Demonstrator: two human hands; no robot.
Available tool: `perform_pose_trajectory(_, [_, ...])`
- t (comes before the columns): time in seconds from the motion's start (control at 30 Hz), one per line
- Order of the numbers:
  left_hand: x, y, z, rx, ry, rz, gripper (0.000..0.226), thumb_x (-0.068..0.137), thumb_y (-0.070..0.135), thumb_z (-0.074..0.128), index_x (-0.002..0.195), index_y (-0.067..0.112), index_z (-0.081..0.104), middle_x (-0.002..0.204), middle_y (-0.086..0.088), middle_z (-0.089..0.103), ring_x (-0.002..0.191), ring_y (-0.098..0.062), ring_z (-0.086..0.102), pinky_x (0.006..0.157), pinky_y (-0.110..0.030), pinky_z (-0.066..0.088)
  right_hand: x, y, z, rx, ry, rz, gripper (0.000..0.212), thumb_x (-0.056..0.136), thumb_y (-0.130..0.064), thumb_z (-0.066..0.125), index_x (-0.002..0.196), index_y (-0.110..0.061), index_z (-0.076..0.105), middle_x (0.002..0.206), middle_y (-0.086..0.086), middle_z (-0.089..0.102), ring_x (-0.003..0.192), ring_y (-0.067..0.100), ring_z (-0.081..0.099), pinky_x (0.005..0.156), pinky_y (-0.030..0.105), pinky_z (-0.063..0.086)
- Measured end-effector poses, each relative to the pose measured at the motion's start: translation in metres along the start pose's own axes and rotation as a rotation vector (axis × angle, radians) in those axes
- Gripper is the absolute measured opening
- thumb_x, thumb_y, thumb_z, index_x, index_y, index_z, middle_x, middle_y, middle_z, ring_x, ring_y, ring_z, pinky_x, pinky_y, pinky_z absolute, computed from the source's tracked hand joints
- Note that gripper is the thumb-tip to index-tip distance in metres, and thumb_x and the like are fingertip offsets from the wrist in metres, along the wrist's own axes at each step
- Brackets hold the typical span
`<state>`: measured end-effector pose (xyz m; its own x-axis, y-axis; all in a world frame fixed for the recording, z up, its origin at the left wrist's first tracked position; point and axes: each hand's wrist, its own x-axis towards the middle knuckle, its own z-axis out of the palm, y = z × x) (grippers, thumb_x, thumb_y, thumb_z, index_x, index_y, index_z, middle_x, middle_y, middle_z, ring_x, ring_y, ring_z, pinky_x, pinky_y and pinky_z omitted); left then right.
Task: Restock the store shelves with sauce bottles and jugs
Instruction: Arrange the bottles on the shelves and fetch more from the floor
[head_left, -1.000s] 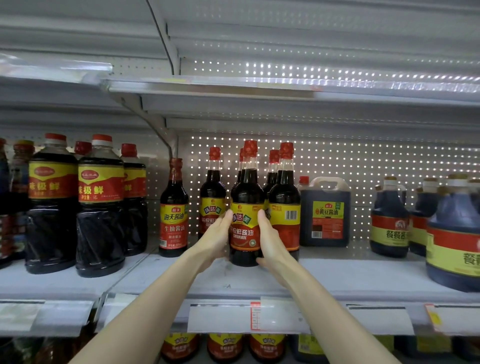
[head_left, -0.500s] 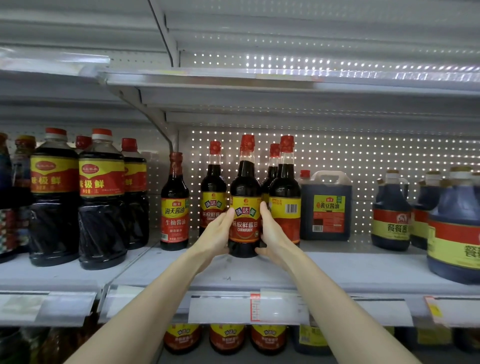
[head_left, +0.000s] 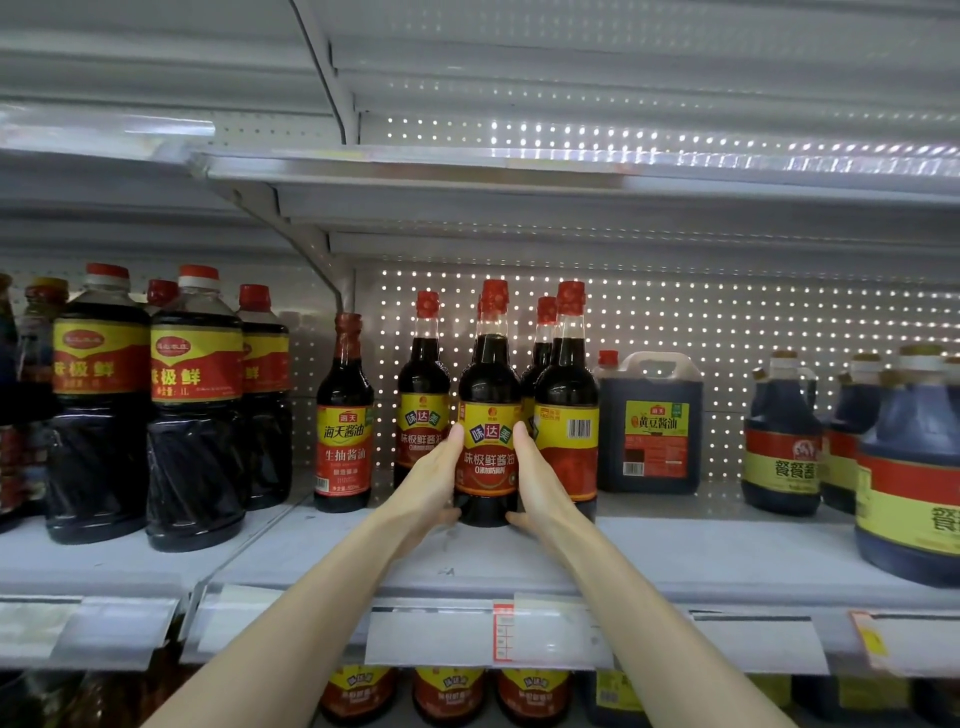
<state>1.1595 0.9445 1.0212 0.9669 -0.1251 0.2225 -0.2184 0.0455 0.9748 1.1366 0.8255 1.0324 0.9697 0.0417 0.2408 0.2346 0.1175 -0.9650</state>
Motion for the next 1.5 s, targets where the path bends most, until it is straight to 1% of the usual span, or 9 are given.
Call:
perform_pose_trajectory(0.23, [0.003, 0.000, 0.000, -0.006, -0.020, -0.016, 0.053, 0.097, 0.056, 0.031, 0.142, 0.028, 0.039, 0.142, 0.001, 0.047, 0.129, -0.023, 0.045, 0.111, -0.052, 0.034, 0.001, 0.000, 0.000, 0.045, -0.016, -0.016, 0.045, 0.103, -0.041, 0.030, 0.142, -0.020, 0.037, 0.112, 0.000, 0.050, 0.109, 0.016, 0.048, 0.090, 0.036, 0.036])
perform_pose_trajectory(0.43, [-0.002, 0.001, 0.002, -0.008, -0.012, -0.022, 0.053, 0.099, 0.054, 0.030, 0.143, 0.026, 0.036, 0.143, 0.000, 0.045, 0.129, -0.023, 0.045, 0.104, -0.044, 0.038, -0.001, -0.001, -0.001, -0.005, -0.010, 0.005, 0.047, 0.103, -0.043, 0.029, 0.145, -0.024, 0.032, 0.144, 0.006, 0.043, 0.133, 0.026, 0.041, 0.107, 0.045, 0.034])
perform_pose_trajectory(0.63, [-0.013, 0.005, 0.006, 0.254, 0.141, 0.273, 0.039, 0.101, 0.039, 0.036, 0.129, 0.015, 0.051, 0.118, 0.004, 0.059, 0.102, -0.004, 0.056, 0.080, -0.019, 0.043, -0.017, -0.011, -0.038, -0.174, 0.105, -0.130, 0.049, 0.101, -0.047, 0.031, 0.142, -0.021, 0.040, 0.136, 0.004, 0.050, 0.120, 0.022, 0.052, 0.096, 0.039, 0.046])
perform_pose_trajectory(0.73, [-0.018, 0.007, 0.030, 0.247, 0.087, 0.296, 0.025, 0.101, 0.039, 0.037, 0.114, 0.025, 0.054, 0.107, 0.014, 0.059, 0.100, 0.002, 0.054, 0.080, -0.021, 0.043, -0.023, -0.013, -0.064, -0.199, 0.217, -0.177, 0.038, 0.102, -0.044, 0.033, 0.122, -0.018, 0.053, 0.116, 0.004, 0.059, 0.101, 0.015, 0.057, 0.082, 0.031, 0.051])
perform_pose_trajectory(0.83, [-0.013, 0.005, 0.061, 0.132, 0.047, 0.238, 0.027, 0.103, 0.039, 0.035, 0.117, 0.024, 0.051, 0.109, 0.011, 0.058, 0.099, 0.001, 0.053, 0.080, -0.022, 0.041, -0.024, -0.013, -0.078, -0.162, 0.187, -0.163, 0.028, 0.103, -0.040, 0.031, 0.118, -0.023, 0.048, 0.101, -0.008, 0.055, 0.091, 0.005, 0.053, 0.081, 0.030, 0.048])
perform_pose_trajectory(0.97, [-0.003, 0.005, 0.087, 0.041, 0.053, 0.177, 0.032, 0.104, 0.040, 0.029, 0.123, 0.022, 0.047, 0.113, 0.006, 0.057, 0.096, -0.002, 0.054, 0.073, -0.020, 0.042, -0.016, -0.007, -0.084, -0.131, 0.074, -0.095, 0.037, 0.102, -0.047, 0.029, 0.131, -0.031, 0.044, 0.124, -0.001, 0.055, 0.113, 0.016, 0.051, 0.105, 0.044, 0.040])
perform_pose_trajectory(1.03, [0.002, 0.008, 0.092, 0.028, 0.082, 0.163, 0.033, 0.104, 0.040, 0.028, 0.122, 0.021, 0.047, 0.112, 0.004, 0.057, 0.097, -0.007, 0.054, 0.080, -0.024, 0.042, -0.010, -0.003, -0.085, -0.147, 0.041, -0.068, 0.046, 0.101, -0.052, 0.028, 0.141, -0.031, 0.038, 0.134, 0.001, 0.052, 0.123, 0.020, 0.049, 0.109, 0.049, 0.037])
perform_pose_trajectory(1.27, [0.017, 0.002, 0.099, 0.015, 0.056, 0.135, 0.039, 0.104, 0.041, 0.028, 0.130, 0.023, 0.051, 0.124, -0.002, 0.061, 0.109, -0.014, 0.059, 0.099, -0.036, 0.046, 0.003, 0.000, -0.089, -0.203, 0.016, -0.064, 0.047, 0.099, -0.057, 0.026, 0.140, -0.036, 0.039, 0.131, -0.001, 0.055, 0.120, 0.018, 0.052, 0.108, 0.050, 0.037])
perform_pose_trajectory(1.5, [0.010, -0.001, 0.093, 0.130, 0.031, 0.155, 0.039, 0.100, 0.051, 0.031, 0.129, 0.029, 0.046, 0.120, 0.006, 0.059, 0.103, -0.004, 0.057, 0.078, -0.023, 0.047, 0.012, -0.005, -0.098, -0.137, -0.003, -0.030, 0.039, 0.101, -0.051, 0.030, 0.134, -0.032, 0.036, 0.128, 0.002, 0.054, 0.115, 0.021, 0.053, 0.103, 0.048, 0.041])
